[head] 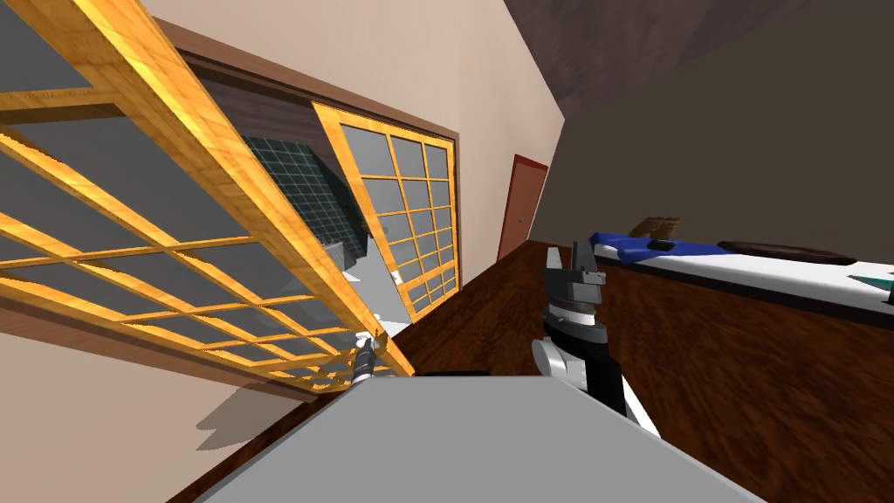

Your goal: Pull the door open

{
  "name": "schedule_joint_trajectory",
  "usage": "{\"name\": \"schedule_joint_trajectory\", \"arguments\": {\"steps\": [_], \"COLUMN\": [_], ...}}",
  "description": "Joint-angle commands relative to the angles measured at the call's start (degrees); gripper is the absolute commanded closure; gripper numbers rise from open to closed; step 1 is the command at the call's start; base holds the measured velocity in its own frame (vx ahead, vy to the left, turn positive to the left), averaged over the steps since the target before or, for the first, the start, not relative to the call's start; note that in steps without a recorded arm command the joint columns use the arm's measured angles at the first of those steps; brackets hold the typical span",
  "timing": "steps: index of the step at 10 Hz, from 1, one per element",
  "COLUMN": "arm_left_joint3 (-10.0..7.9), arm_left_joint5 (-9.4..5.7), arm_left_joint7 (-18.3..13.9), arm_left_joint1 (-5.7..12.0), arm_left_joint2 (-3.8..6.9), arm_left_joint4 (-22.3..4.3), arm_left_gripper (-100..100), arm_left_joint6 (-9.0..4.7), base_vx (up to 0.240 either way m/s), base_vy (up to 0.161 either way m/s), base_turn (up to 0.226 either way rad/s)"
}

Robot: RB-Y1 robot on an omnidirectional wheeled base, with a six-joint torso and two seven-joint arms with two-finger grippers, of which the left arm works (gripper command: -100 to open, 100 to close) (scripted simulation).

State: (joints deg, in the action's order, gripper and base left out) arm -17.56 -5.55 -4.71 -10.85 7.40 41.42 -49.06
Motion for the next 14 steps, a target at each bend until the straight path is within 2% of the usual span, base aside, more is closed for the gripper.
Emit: {"name": "schedule_joint_trajectory", "arguments": {"steps": [1, 9, 11, 12, 14], "arm_left_joint3": [-0.14, 3.11, 3.11, 4.29, 4.81], "arm_left_joint5": [-1.18, -4.83, -4.83, -5.23, -6.01], "arm_left_joint7": [-2.73, -15.00, -15.45, -17.64, -19.94], "arm_left_joint1": [-0.21, 1.54, 1.54, 2.90, 3.06], "arm_left_joint2": [0.63, 1.43, 1.43, 1.02, 0.99], "arm_left_joint4": [-1.30, -0.95, -0.95, 0.15, 0.40], "arm_left_gripper": [100, 100, 100, -100, -100], "arm_left_joint6": [0.21, 0.36, 0.36, -0.65, -0.54], "base_vx": [-0.073, -0.102, -0.046, -0.086, -0.120], "base_vy": [0.026, 0.042, 0.024, -0.004, 0.018], "base_turn": [-0.102, -0.108, -0.018, -0.087, -0.104]}}
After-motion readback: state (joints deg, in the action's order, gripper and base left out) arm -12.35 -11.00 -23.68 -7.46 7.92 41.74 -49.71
